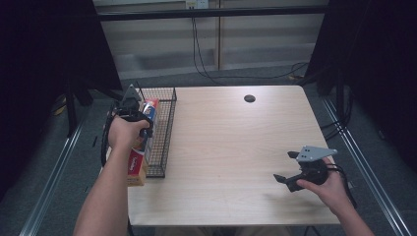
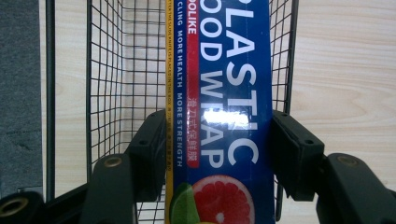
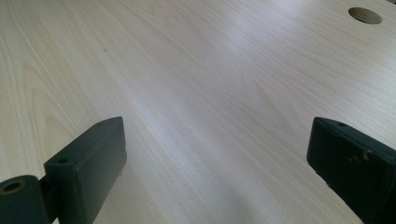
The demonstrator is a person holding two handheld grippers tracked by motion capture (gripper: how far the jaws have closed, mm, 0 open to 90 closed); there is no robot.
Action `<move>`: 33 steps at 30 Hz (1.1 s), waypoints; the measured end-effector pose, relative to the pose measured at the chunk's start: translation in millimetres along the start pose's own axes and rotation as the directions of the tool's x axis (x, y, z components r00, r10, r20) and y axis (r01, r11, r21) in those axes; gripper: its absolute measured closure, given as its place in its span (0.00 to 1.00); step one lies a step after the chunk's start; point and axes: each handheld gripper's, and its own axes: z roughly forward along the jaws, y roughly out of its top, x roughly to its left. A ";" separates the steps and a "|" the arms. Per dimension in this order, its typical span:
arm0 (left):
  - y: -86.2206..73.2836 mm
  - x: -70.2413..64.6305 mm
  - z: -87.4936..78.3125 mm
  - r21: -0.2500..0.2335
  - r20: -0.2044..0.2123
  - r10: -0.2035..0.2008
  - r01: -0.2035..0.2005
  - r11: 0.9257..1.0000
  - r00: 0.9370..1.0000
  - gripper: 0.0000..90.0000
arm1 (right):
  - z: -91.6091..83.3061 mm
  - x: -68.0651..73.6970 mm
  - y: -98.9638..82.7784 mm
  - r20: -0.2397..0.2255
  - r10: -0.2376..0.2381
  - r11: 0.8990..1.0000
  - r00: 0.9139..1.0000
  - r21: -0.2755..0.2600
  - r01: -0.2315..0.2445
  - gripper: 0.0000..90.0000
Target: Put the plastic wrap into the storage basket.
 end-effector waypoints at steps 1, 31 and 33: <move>0.0 0.4 0.7 -0.006 -0.001 0.000 0.000 1.000 1.000 0.48 | -0.1 -0.1 0.0 0.000 0.000 1.000 1.000 0.000 0.000 0.05; 0.0 8.5 13.1 0.016 0.002 0.000 0.000 1.000 1.000 0.48 | 1.0 0.4 -0.1 0.000 -0.002 1.000 1.000 0.001 0.002 0.05; 0.5 10.7 13.3 0.024 0.011 -0.007 0.007 1.000 1.000 0.48 | 1.1 0.5 -0.2 0.003 -0.003 1.000 1.000 0.004 0.003 0.05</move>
